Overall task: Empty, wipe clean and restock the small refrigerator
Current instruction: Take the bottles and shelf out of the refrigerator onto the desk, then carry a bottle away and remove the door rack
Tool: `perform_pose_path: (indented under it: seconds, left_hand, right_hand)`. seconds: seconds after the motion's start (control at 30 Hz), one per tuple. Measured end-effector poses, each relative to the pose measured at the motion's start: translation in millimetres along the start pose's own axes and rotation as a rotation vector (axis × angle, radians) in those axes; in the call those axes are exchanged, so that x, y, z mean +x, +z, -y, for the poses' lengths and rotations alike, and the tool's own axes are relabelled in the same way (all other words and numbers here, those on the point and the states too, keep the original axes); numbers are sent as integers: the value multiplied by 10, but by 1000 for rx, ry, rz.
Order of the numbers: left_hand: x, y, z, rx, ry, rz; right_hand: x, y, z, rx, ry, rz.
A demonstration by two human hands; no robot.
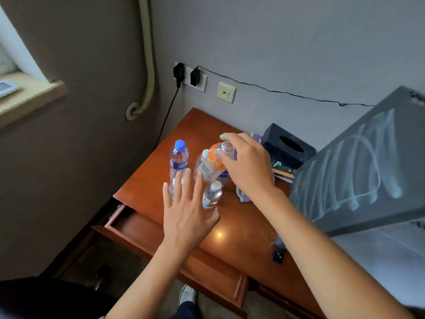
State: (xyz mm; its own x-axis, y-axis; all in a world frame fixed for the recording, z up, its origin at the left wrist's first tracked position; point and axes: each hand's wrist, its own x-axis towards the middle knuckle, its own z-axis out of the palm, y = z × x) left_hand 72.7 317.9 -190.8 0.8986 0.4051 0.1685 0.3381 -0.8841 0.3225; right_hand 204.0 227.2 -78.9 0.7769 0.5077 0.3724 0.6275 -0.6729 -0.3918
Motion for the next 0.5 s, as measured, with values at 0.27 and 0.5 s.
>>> perform_pose_path:
  seconds: [0.27,0.5]
  left_hand:
    - [-159,-292,-555,-141,184,-71]
    - [-847,-492,-1108,-674,359,170]
  right_hand:
    - [-632,-927,-22,85,117,-256]
    - [-1821,-1465,89,142,318,-332]
